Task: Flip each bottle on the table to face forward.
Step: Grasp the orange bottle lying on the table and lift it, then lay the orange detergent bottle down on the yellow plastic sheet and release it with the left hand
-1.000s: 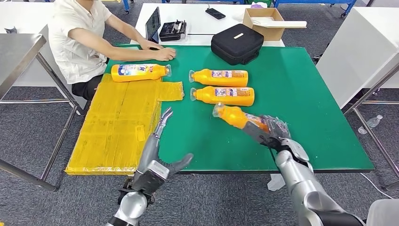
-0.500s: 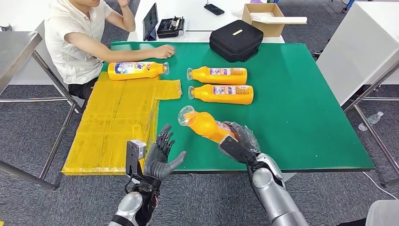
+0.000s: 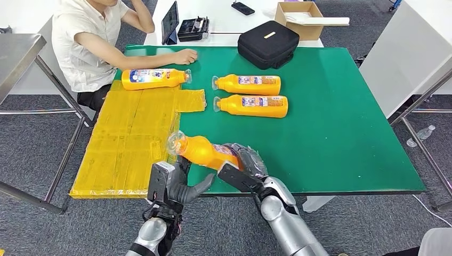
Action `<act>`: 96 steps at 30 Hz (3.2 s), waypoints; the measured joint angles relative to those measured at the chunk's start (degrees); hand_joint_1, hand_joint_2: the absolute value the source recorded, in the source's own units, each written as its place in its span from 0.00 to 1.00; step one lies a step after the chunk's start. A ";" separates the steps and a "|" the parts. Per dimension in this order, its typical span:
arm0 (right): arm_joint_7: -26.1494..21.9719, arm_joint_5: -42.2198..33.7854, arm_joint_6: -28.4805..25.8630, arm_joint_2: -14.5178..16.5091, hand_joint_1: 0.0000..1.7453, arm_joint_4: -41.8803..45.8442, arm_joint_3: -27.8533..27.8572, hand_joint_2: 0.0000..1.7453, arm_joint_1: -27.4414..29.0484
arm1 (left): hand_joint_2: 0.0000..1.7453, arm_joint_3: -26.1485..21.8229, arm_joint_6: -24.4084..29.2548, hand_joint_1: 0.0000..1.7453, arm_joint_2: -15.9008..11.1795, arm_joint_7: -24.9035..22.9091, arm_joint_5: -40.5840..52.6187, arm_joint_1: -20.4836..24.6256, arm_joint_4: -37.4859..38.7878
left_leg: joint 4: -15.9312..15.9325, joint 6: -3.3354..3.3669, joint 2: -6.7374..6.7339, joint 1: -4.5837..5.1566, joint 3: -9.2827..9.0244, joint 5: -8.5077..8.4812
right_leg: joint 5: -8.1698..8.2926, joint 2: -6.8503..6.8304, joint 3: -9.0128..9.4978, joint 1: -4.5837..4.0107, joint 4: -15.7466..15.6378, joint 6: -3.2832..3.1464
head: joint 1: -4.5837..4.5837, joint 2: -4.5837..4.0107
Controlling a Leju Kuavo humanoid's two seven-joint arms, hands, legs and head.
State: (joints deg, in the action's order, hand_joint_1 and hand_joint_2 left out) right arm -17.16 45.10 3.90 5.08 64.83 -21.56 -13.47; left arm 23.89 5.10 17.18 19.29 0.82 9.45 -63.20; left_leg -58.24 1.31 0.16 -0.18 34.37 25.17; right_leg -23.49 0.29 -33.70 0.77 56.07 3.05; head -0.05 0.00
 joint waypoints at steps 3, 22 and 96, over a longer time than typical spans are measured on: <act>0.41 -0.10 -0.17 0.78 1.00 -0.19 -0.93 1.00 0.00 | 1.00 0.00 0.73 0.00 0.00 0.83 0.79 0.02 -0.33 | 0.00 0.00 0.01 -0.01 0.03 0.00 | -0.01 -0.01 -0.02 -0.01 0.03 -0.01 | 0.01 0.00; 0.72 0.97 -0.80 2.94 1.00 -0.57 -5.52 1.00 -0.07 | 1.00 -0.69 -0.12 0.00 0.01 1.47 -12.21 0.44 -1.95 | 0.00 0.00 0.00 -0.01 0.10 0.00 | 0.00 -0.01 -0.10 0.00 0.04 -0.01 | 0.02 0.00; -6.30 -6.28 -4.67 3.58 0.00 8.68 -2.13 1.00 4.40 | 1.00 -21.14 28.74 0.92 -3.88 -8.79 85.95 15.95 7.35 | -0.01 -0.01 0.05 0.00 0.24 -0.07 | 0.01 -0.10 -0.19 0.01 0.08 -0.01 | 0.05 0.00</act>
State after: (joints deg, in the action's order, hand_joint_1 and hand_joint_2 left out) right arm -23.46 38.81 -0.78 8.67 73.51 -23.69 -9.07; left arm 2.75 33.84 13.30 10.50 86.77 25.39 -55.85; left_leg -58.25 1.30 0.21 -0.18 34.61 25.10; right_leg -23.49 0.19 -33.89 0.78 56.15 3.05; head 0.00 0.00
